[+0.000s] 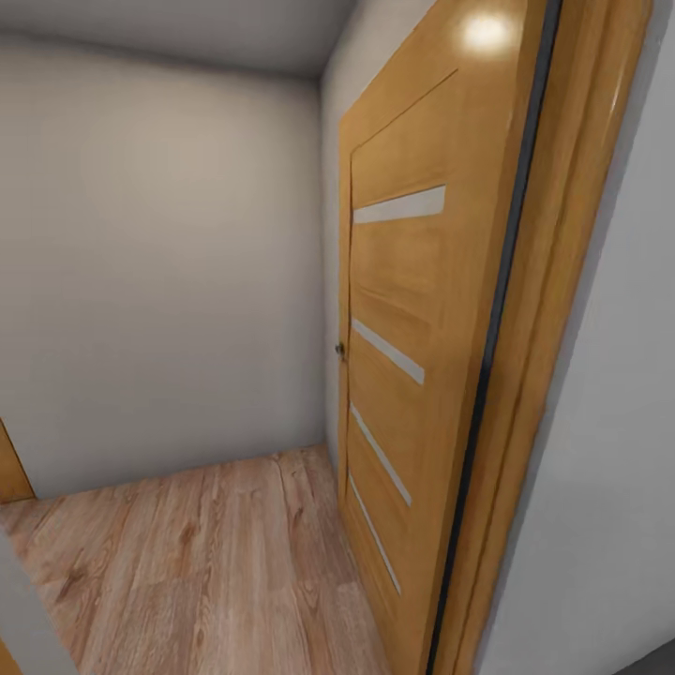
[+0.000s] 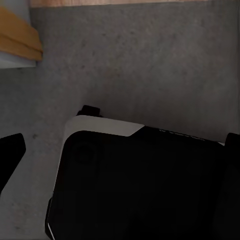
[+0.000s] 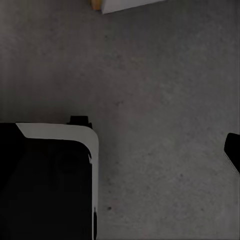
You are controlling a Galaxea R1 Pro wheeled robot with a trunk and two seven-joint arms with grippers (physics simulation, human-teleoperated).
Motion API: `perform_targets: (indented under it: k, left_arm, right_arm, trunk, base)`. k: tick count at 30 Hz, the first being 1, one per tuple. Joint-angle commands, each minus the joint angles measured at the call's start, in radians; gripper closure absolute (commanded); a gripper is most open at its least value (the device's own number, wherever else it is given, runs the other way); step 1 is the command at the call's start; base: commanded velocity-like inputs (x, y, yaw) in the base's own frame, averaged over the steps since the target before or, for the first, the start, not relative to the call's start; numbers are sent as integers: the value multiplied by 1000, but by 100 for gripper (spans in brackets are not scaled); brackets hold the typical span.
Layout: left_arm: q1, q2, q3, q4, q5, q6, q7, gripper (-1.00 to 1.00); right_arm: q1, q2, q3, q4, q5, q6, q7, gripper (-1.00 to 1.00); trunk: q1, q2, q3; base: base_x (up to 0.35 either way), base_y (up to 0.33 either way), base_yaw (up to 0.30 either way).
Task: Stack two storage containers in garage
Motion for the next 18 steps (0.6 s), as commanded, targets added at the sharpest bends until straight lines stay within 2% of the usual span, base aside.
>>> perform_targets:
  k: [1, 15, 18]
  left_arm:
    - [0, 0, 5, 0, 3, 0, 2, -100]
    - [0, 0, 5, 0, 3, 0, 2, -100]
    - [0, 0, 5, 0, 3, 0, 2, -100]
  right_arm:
    - [-1, 0, 9, 3, -10, -6, -1, -100]
    - [-1, 0, 9, 3, -11, -5, -1, -100]
    - [-1, 0, 9, 3, -11, -5, -2, -100]
  trunk:
    - [1, -1, 0]
    - [1, -1, 0]
    - [1, -1, 0]
  base:
    - [324, 0, 1]
    - [320, 0, 1]
    - [125, 0, 159]
